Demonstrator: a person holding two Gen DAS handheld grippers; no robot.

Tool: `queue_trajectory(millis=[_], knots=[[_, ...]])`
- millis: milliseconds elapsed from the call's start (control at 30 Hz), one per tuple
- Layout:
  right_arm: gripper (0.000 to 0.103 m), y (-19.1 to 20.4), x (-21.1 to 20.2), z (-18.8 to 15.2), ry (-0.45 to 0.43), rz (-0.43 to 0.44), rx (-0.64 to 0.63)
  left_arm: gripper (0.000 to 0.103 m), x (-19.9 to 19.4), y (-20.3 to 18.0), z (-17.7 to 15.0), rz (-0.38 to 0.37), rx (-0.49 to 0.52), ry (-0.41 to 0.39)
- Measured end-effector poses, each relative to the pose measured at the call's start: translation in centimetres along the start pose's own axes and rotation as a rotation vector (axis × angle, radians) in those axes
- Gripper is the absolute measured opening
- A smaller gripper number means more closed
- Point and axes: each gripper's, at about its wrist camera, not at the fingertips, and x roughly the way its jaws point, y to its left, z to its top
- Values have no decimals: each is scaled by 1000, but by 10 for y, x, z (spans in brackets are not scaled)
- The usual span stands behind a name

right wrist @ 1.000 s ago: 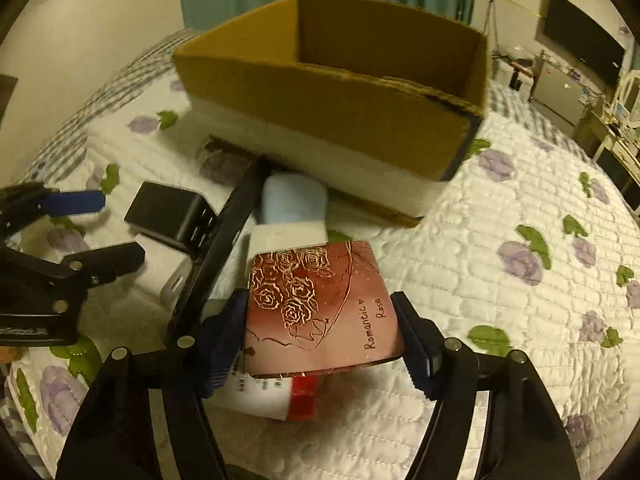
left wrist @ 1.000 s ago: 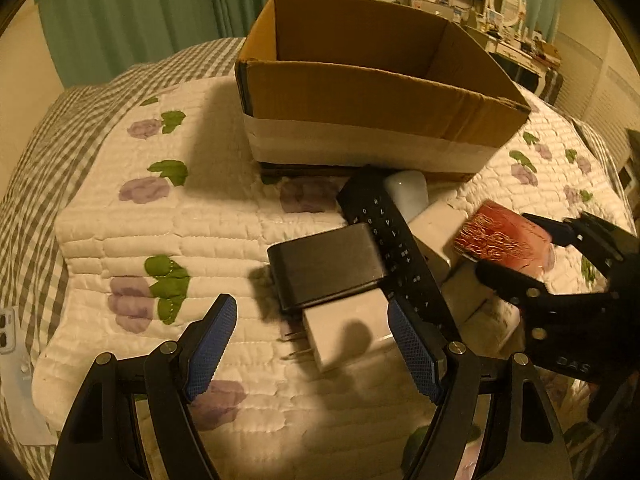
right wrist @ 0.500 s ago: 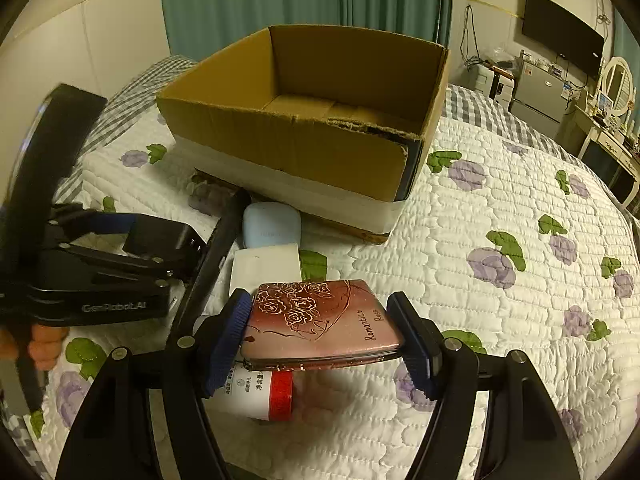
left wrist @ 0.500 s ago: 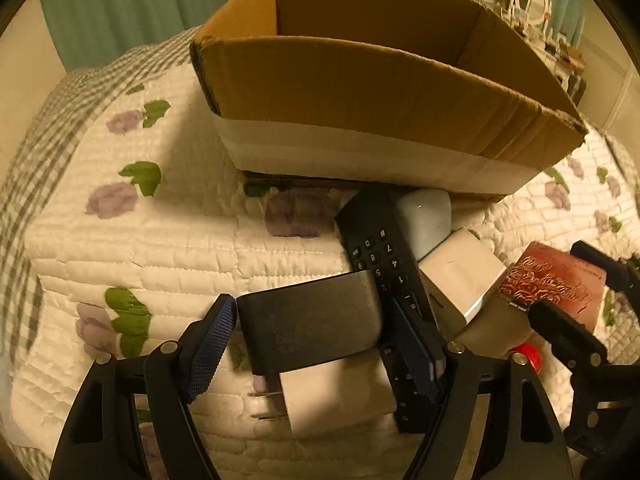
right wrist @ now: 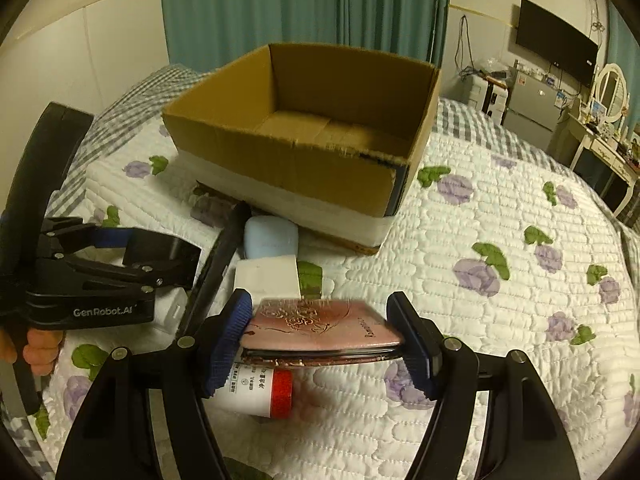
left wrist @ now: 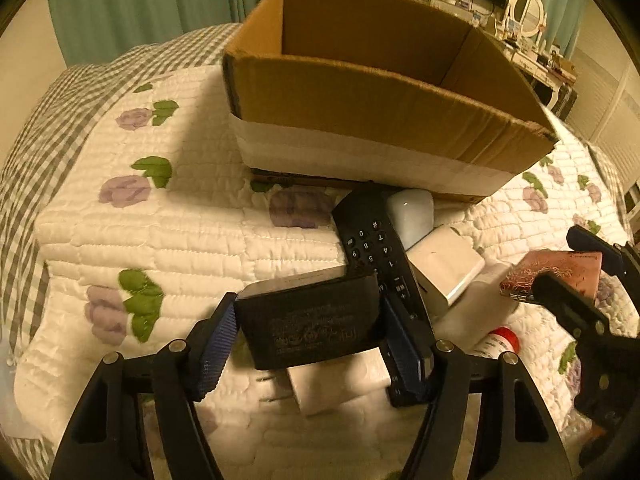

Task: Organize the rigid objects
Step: 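Grasp the black power bank with the left tool while the right tool holds the pink case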

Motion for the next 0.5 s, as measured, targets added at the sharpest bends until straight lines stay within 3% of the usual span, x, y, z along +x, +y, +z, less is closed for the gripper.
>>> queue_trajectory(millis=[500], knots=[[70,8,-46,20,-84,-13,-4,70,-66,-3,-7,-28,-10,-85]])
